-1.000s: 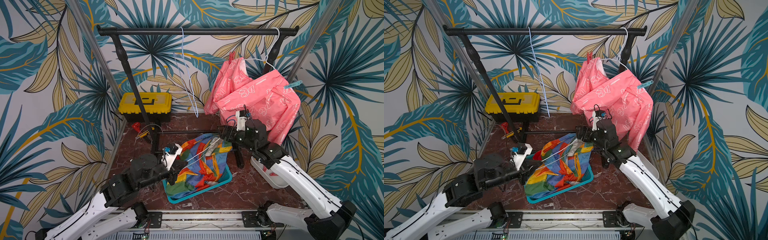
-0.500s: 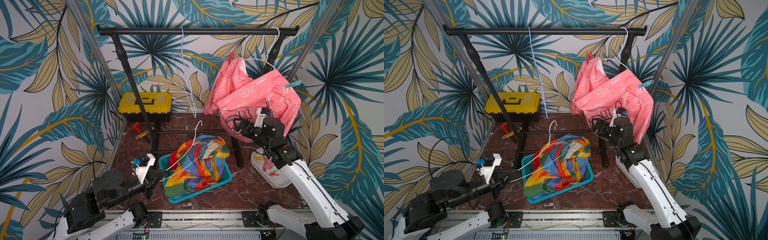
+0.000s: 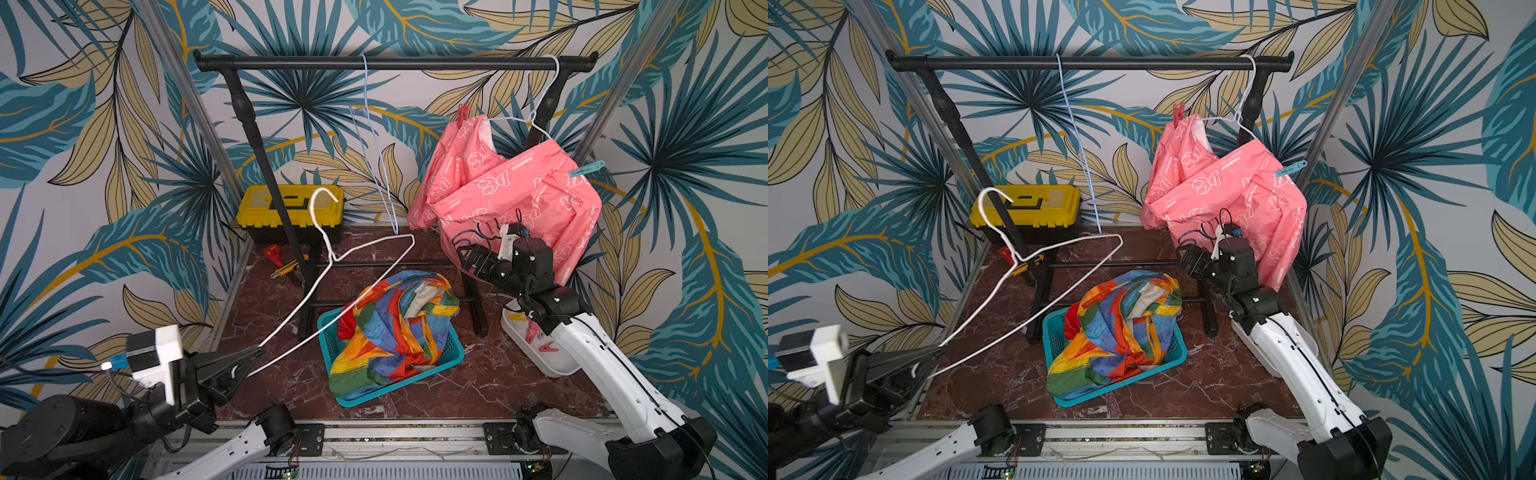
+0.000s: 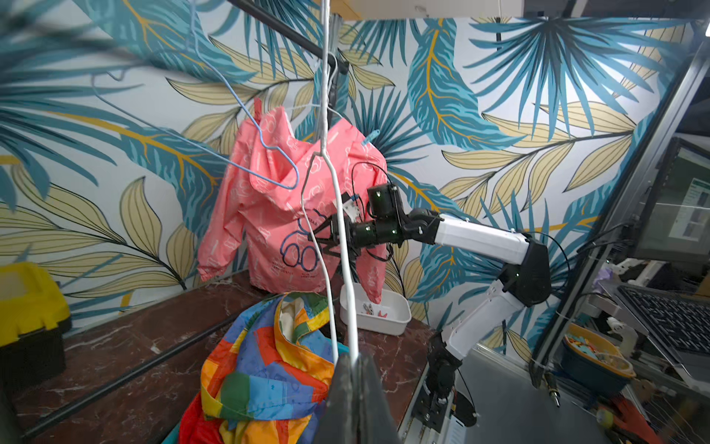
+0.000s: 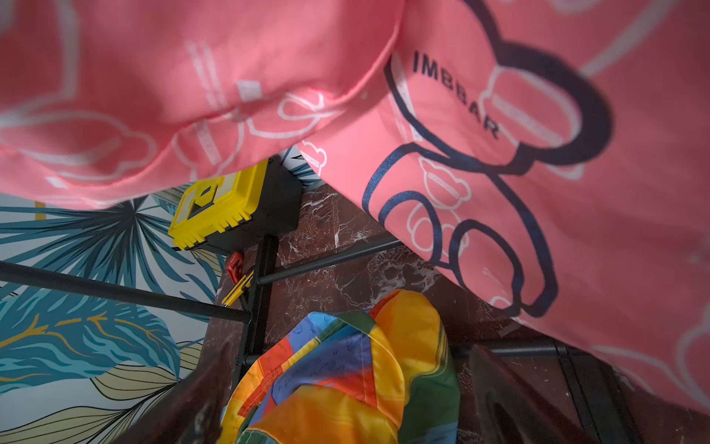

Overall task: Remove the clothespins securing jackets to the hanger
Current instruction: Place the hanger on the clothesline.

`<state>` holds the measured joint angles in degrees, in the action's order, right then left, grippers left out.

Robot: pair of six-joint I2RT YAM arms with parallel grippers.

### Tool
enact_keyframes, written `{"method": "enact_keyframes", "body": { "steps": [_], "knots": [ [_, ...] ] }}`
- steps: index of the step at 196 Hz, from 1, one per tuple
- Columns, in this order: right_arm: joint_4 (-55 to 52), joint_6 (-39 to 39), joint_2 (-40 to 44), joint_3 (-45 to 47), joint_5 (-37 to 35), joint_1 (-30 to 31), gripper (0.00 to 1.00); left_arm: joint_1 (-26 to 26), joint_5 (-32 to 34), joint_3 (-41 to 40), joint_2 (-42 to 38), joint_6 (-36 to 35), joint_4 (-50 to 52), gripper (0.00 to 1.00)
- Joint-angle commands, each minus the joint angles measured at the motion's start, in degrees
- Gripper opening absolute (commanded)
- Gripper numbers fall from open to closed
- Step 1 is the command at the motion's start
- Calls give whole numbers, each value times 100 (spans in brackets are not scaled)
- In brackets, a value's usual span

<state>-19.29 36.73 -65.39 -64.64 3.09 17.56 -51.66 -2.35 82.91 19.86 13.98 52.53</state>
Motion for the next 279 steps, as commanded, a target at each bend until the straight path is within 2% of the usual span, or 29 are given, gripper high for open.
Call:
{"method": "enact_keyframes", "body": {
  "steps": [1, 22, 42, 67, 97, 164, 179, 210, 227, 248, 279],
  "knots": [
    [53, 89, -32, 110, 131, -16, 98, 13, 970, 531, -7, -352, -121, 0],
    [87, 83, 11, 190, 199, -10, 99, 8, 1850, 775, 104, -593, -129, 0],
    [110, 28, 10, 224, 281, 59, 100, 7, 2502, 913, 550, -812, -199, 0],
    [110, -276, 105, 215, 4, 432, 100, 7, 2744, 809, 1134, -1134, -882, 0],
    [3, -726, 270, 198, -474, 1019, 100, 7, 2950, 1245, 2017, -1434, -1166, 0],
    [92, -755, 316, 460, -381, 1118, 99, 23, 3656, 1890, 3530, -2300, -2085, 0],
    [100, -770, 291, 487, -358, 1122, 100, 65, 3661, 2019, 3754, -2460, -2307, 0],
    [117, -796, 282, 529, -346, 1118, 100, 341, 3617, 2763, 4407, -2357, -1950, 0],
    [136, -807, 283, 540, -350, 1120, 100, 610, 3355, 3018, 4646, -2108, -1768, 0],
    [142, -808, 250, 539, -317, 1118, 99, 1174, 2928, 3375, 4941, -1641, -1397, 0],
    [96, -846, 299, 572, -422, 1122, 100, 1687, 2407, 3110, 4885, -1062, -1228, 0]
  ]
}}
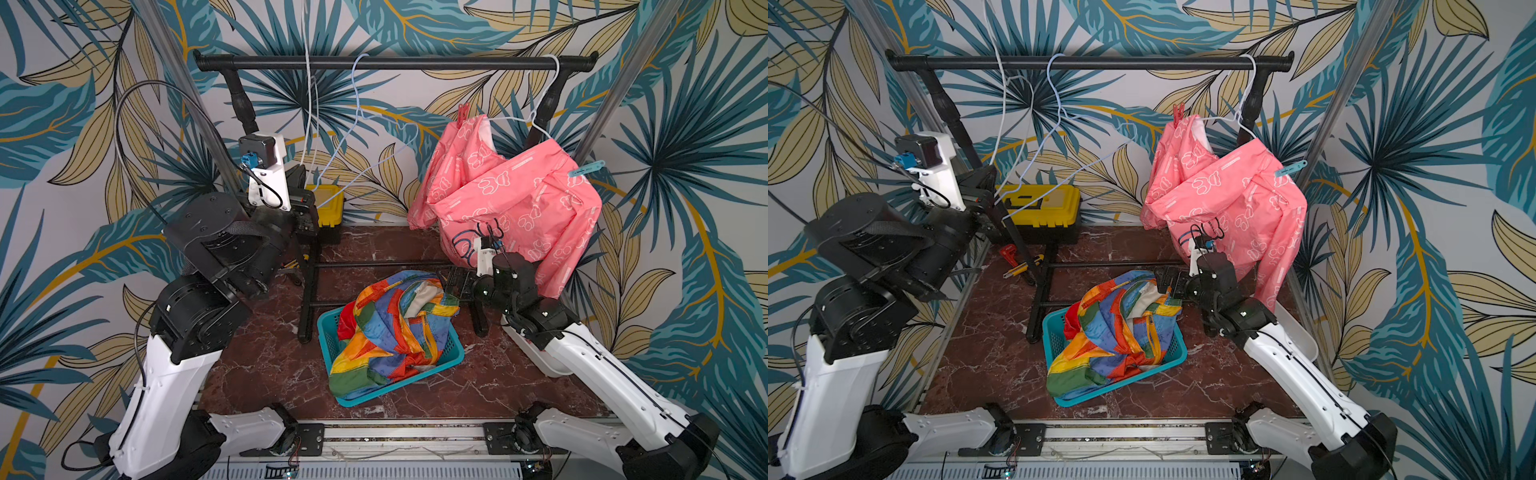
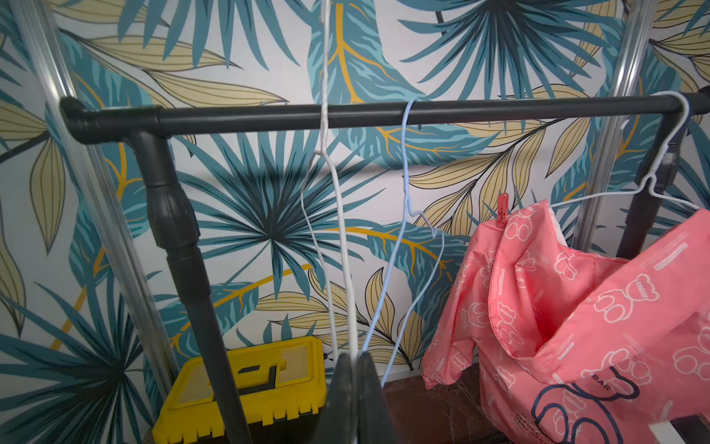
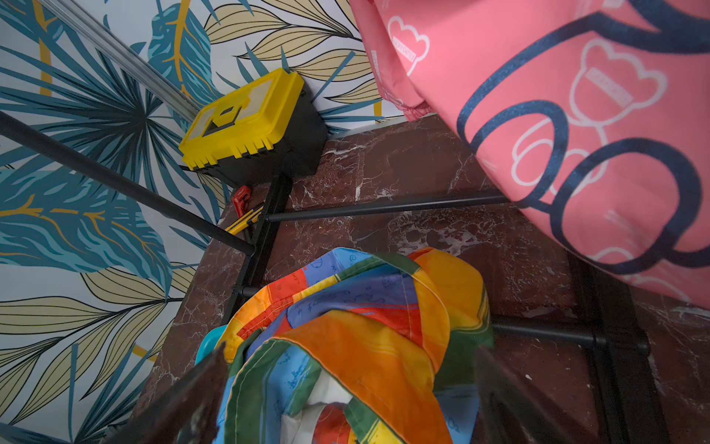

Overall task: Remove the clothespins securing jackets to the hanger
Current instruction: Place the hanger on the clothesline.

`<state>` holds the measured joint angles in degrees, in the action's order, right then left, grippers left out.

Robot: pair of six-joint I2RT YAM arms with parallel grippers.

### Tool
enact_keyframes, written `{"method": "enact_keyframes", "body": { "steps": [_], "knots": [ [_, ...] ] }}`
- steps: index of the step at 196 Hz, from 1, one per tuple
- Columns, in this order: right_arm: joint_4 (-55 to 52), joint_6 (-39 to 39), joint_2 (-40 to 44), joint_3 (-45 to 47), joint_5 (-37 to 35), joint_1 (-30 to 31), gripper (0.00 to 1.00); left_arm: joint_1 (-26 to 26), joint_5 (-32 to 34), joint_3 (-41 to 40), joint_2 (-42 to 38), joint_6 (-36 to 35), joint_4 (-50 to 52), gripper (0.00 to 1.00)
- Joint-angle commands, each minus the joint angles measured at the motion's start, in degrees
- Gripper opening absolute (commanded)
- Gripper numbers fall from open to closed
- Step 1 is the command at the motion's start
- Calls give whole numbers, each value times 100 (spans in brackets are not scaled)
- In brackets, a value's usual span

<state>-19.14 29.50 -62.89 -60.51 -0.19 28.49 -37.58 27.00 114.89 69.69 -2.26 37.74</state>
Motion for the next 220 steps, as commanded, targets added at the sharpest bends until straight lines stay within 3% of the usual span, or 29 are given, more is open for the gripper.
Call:
{"method": "enact_keyframes", "body": {
  "steps": [1, 83, 98, 123, 137, 167, 200, 220],
  "knots": [
    [83, -126, 50, 161, -95, 27, 99, 287, -546, -111, -106, 579, 252, 0],
    [-201, -100, -207, 64, -546, 2, 100, 621, -1072, -1656, -976, 1211, 239, 0],
    [-313, -26, -341, -34, -557, -70, 99, 621, -1122, -1754, -1061, 1219, 242, 23],
    [-439, 99, -417, -62, -611, -290, 99, 621, -1076, -1812, -1183, 1174, 243, 83],
    [-515, 163, -434, -22, -594, -520, 99, 621, -1036, -1804, -1250, 1117, 243, 100],
    [-306, 299, -628, 186, -2, -913, 99, 621, -1089, -1982, -1634, 1107, 366, 100],
    [299, 496, -1148, 310, 1136, -870, 100, 621, -1582, -2159, -2148, 1143, 1120, 99],
    [564, 518, -1410, 373, 1279, -683, 100, 621, -1825, -2568, -2591, 1241, 1434, 100]
  ]
}}
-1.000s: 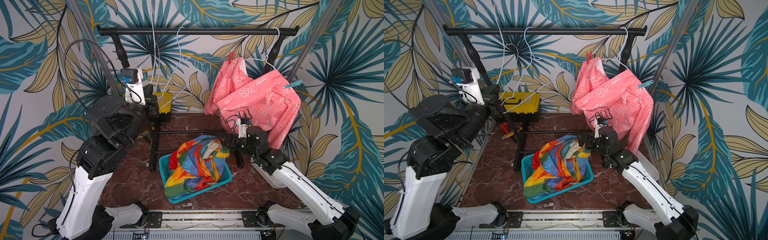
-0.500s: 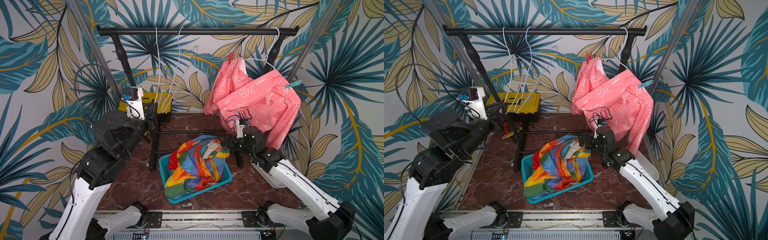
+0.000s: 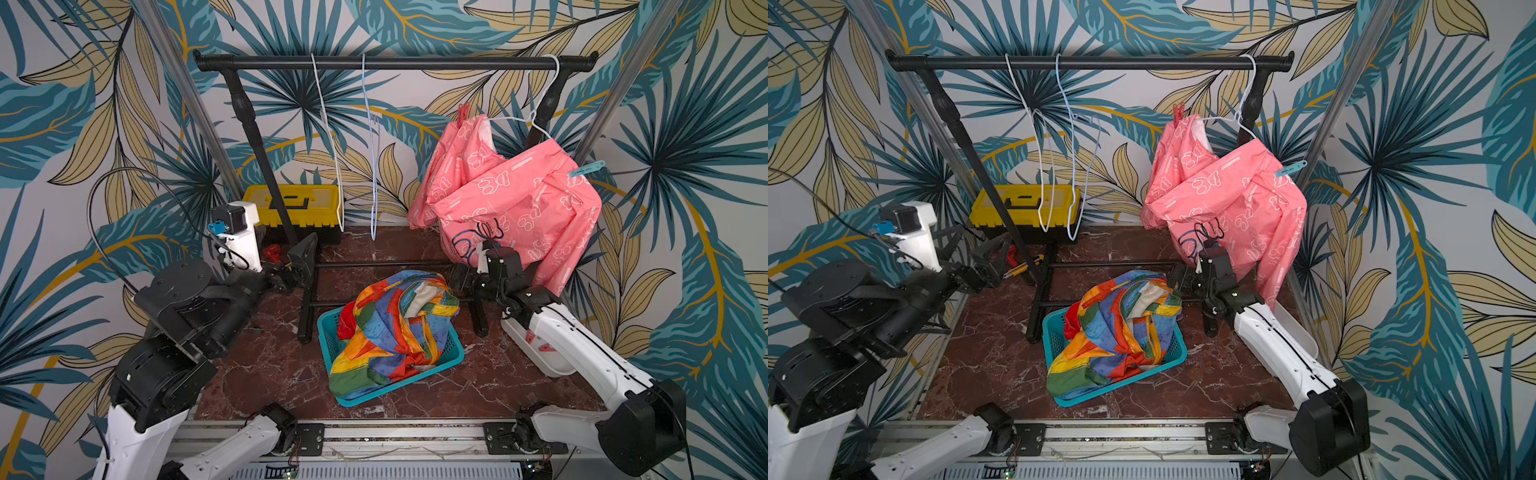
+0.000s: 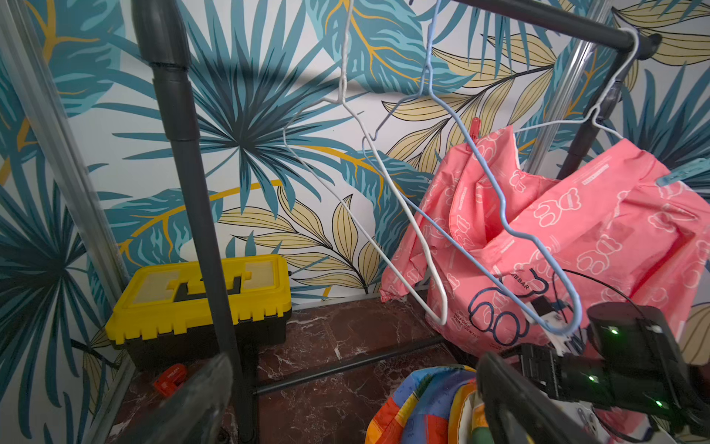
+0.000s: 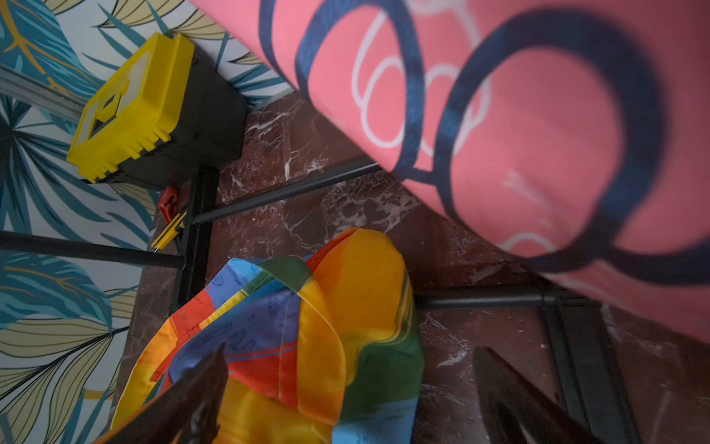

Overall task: Remove the clothespins securing jackets to the hanger
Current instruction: Place the hanger on the clothesline, then adjust the jacket in the basket.

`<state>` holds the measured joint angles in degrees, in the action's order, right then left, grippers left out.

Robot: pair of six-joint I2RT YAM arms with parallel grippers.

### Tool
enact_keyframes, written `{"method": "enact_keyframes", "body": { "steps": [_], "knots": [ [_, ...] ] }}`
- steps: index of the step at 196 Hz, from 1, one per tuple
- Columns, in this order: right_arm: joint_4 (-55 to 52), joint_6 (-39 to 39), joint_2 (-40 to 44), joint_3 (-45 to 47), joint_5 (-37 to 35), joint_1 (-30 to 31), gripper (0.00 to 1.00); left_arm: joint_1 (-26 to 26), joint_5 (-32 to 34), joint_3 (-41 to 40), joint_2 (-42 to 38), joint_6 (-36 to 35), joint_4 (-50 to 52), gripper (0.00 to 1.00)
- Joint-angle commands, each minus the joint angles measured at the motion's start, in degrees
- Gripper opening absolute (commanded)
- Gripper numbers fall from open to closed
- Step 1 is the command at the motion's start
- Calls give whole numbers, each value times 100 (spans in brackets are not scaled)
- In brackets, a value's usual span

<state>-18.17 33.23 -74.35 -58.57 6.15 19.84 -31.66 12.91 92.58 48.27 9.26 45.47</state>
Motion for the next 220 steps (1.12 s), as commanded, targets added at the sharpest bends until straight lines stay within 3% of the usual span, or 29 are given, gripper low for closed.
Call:
{"method": "enact_keyframes", "body": {
  "steps": [1, 22, 38, 54, 75, 116, 144, 199, 220],
  "knots": [
    [479, 146, -278, 179, 652, 194, 99, 28, -431, -354, -459, 91, 689, 100],
    [792, 224, -659, 117, 884, 371, 98, 28, -691, -720, -679, 213, 1181, 99],
    [773, 252, -949, -49, 922, 593, 86, 28, -1182, -1185, -813, 378, 1231, 99],
    [797, 210, -1064, -144, 916, 855, 68, 28, -1776, -1696, -765, 440, 1224, 100],
    [871, 259, -940, -90, 826, 1184, 35, 28, -2011, -2253, -511, 689, 1139, 100],
    [720, 355, -487, 179, 742, 1659, 2, 28, -1884, -3042, -365, 958, 767, 100],
    [757, 593, -653, 545, 783, 2100, 0, 28, -2283, -3677, -132, 1115, 201, 100],
    [1103, 1318, -1810, 1024, 1011, 2587, 0, 19, -2684, -4312, 764, 1384, -749, 100],
    [638, 1489, -2257, 705, 546, 2587, 0, 15, -2700, -4388, 1156, 1471, -1075, 100]
  ]
}}
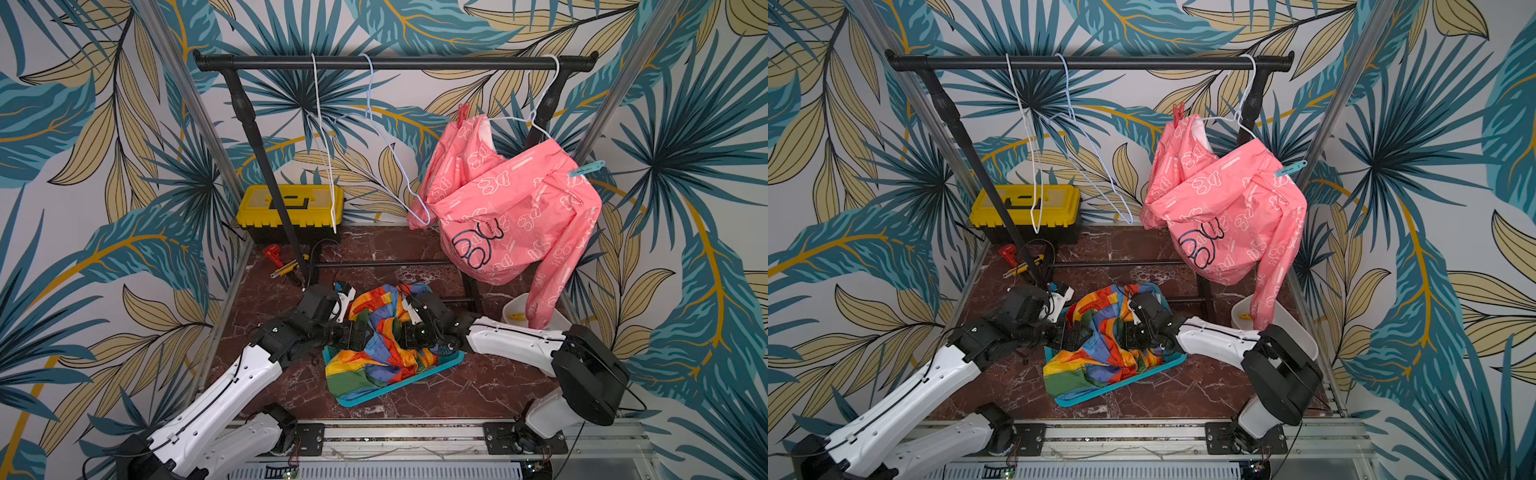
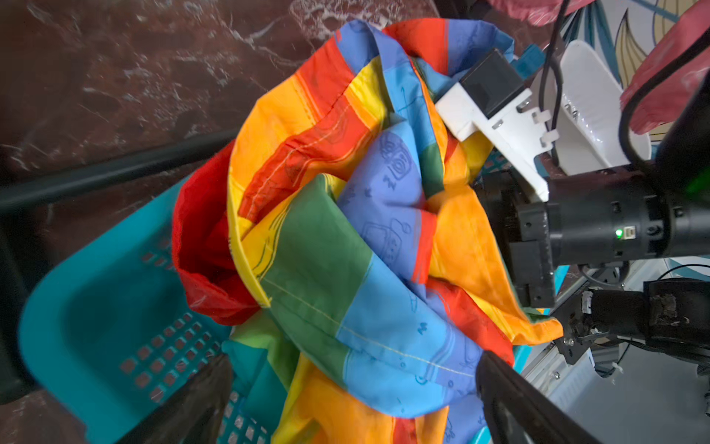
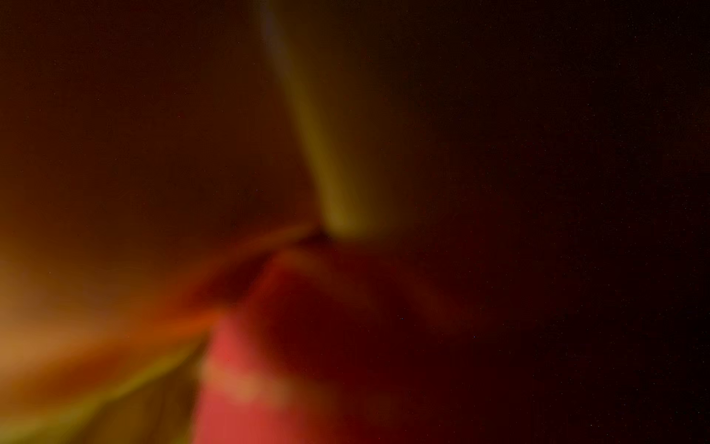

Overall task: Remove the clothespins securing jackets to the hanger
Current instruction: Adjust the jacket in the basket.

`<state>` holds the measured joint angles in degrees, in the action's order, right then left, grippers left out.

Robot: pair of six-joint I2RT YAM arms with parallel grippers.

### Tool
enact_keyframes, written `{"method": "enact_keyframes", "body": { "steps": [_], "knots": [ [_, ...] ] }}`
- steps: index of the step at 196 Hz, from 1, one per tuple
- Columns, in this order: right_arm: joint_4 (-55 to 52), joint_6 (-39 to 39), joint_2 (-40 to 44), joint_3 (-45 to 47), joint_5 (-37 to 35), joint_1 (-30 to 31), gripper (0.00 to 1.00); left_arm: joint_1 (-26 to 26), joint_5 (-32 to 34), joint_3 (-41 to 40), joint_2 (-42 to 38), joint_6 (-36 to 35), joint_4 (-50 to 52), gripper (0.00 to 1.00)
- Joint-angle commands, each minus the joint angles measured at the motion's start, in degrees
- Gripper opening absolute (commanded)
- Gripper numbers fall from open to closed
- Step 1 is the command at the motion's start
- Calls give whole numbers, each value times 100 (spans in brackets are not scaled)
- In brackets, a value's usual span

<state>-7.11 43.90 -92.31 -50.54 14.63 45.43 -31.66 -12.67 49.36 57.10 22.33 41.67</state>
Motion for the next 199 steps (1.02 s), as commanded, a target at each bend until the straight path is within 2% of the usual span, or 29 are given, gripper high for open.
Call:
{"method": "enact_keyframes", "body": {
  "steps": [1, 15, 22, 30, 49, 71, 92, 114, 131, 165, 199],
  "knots": [
    [-581, 433, -479, -114, -342, 27, 0, 17, -141, -67, 292, 170, -704, 100],
    [-846, 637, -689, -269, -596, 13, 0, -34, -67, -97, 581, 298, -842, 100],
    [-767, 757, -761, -266, -602, -18, 11, -88, 27, -123, 712, 360, -922, 100],
    [-644, 860, -841, -257, -523, -76, 18, -165, 162, -154, 863, 413, -1020, 100],
    [-216, 1098, -932, -131, -410, -223, 27, -370, 491, -192, 1290, 501, -1247, 100],
    [160, 1367, -966, 100, -136, -405, 33, -634, 1018, -153, 1846, 613, -1403, 100],
    [265, 1282, -702, 228, -177, -428, 48, -693, 1319, -330, 2153, 761, -1684, 100],
    [65, 1098, -220, 303, -503, -429, 66, -697, 2022, -586, 2319, 844, -1901, 99],
    [-42, 924, 201, 354, -640, -429, 74, -701, 2347, -647, 2482, 846, -1948, 100],
    [-637, 305, 1119, 153, -929, -428, 82, -706, 1984, -564, 2280, 659, -2193, 100],
    [-1796, -450, 2109, -406, -1438, -425, 91, -660, 1270, -277, 1090, 475, -1998, 100]
  ]
}}
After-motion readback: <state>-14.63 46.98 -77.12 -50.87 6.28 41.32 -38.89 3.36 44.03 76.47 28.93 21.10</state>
